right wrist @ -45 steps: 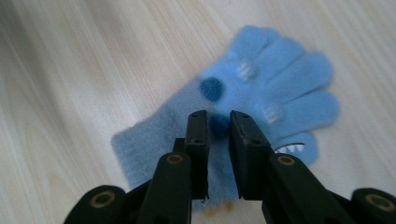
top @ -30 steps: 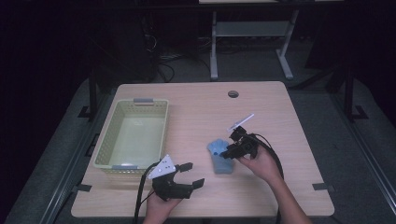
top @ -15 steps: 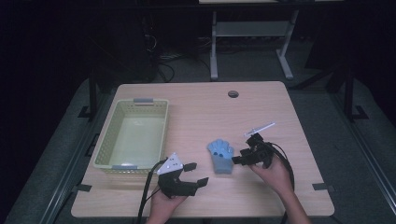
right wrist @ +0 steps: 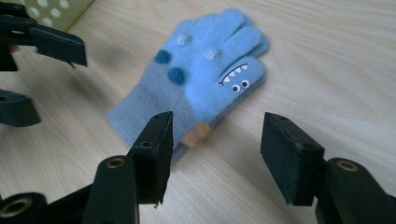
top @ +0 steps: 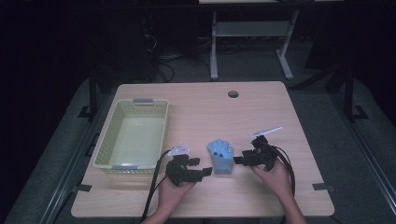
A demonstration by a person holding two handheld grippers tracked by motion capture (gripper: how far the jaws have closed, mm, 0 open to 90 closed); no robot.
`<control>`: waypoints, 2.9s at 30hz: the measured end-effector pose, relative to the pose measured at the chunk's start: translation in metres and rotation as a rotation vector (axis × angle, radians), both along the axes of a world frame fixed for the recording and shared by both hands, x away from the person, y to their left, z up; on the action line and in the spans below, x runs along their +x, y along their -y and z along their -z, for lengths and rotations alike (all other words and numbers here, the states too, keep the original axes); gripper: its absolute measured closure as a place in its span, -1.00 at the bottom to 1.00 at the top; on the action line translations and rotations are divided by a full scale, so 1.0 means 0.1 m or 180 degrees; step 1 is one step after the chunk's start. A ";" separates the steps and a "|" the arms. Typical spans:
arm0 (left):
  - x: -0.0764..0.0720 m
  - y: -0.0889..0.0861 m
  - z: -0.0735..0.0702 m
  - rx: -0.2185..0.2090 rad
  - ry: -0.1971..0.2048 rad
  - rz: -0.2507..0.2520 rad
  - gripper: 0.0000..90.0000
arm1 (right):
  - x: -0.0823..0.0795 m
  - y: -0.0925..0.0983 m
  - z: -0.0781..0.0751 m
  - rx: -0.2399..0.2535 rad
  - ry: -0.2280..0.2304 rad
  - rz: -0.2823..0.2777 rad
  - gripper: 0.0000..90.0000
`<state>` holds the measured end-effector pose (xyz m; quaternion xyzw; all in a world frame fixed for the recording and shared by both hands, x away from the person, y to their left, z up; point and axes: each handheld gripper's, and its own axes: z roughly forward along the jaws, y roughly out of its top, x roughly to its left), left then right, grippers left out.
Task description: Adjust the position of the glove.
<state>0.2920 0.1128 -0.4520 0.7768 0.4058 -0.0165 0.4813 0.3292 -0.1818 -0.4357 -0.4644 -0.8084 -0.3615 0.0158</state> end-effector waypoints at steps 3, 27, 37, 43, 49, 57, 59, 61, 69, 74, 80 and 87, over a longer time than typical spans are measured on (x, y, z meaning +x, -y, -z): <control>0.08 0.04 0.01 -0.0034 -0.0155 -0.0038 -0.35 | 0.01 0.02 0.03 0.0078 -0.0024 0.0048 -0.07; 0.34 0.17 0.21 -0.0425 -0.1140 -0.0289 -0.24 | -0.03 -0.02 0.30 0.0708 -0.0468 0.0419 -0.01; 0.34 0.17 0.30 -0.0648 -0.1326 -0.0342 0.04 | -0.07 -0.03 0.38 0.0903 -0.0660 0.0419 0.05; 0.34 0.17 0.36 -0.0708 -0.1391 -0.0307 0.24 | -0.08 -0.05 0.42 0.1032 -0.0709 0.0482 0.11; 0.34 0.18 0.37 -0.0724 -0.1409 -0.0316 0.33 | -0.09 -0.07 0.44 0.1074 -0.0724 0.0533 0.23; 0.34 0.19 0.36 -0.0671 -0.1413 -0.0313 0.35 | -0.10 -0.09 0.48 0.1166 -0.0750 0.0594 0.38; 0.34 0.19 0.36 -0.0671 -0.1410 -0.0314 0.35 | -0.10 -0.10 0.49 0.1200 -0.0763 0.0617 0.40; 0.34 0.20 0.37 -0.0678 -0.1409 -0.0312 0.37 | -0.10 -0.10 0.50 0.1210 -0.0771 0.0626 0.42; 0.34 0.22 0.37 -0.0663 -0.1385 -0.0315 0.41 | -0.11 -0.12 0.52 0.1245 -0.0781 0.0606 0.47; 0.35 0.23 0.37 -0.0663 -0.1396 -0.0311 0.43 | -0.11 -0.12 0.53 0.1301 -0.0808 0.0607 0.50; 0.36 0.24 0.38 -0.0665 -0.1380 -0.0302 0.54 | -0.12 -0.12 0.55 0.1366 -0.0764 0.0594 0.58; 0.36 0.24 0.36 -0.0658 -0.1356 -0.0271 0.57 | -0.13 -0.13 0.54 0.1375 -0.0717 0.0602 0.62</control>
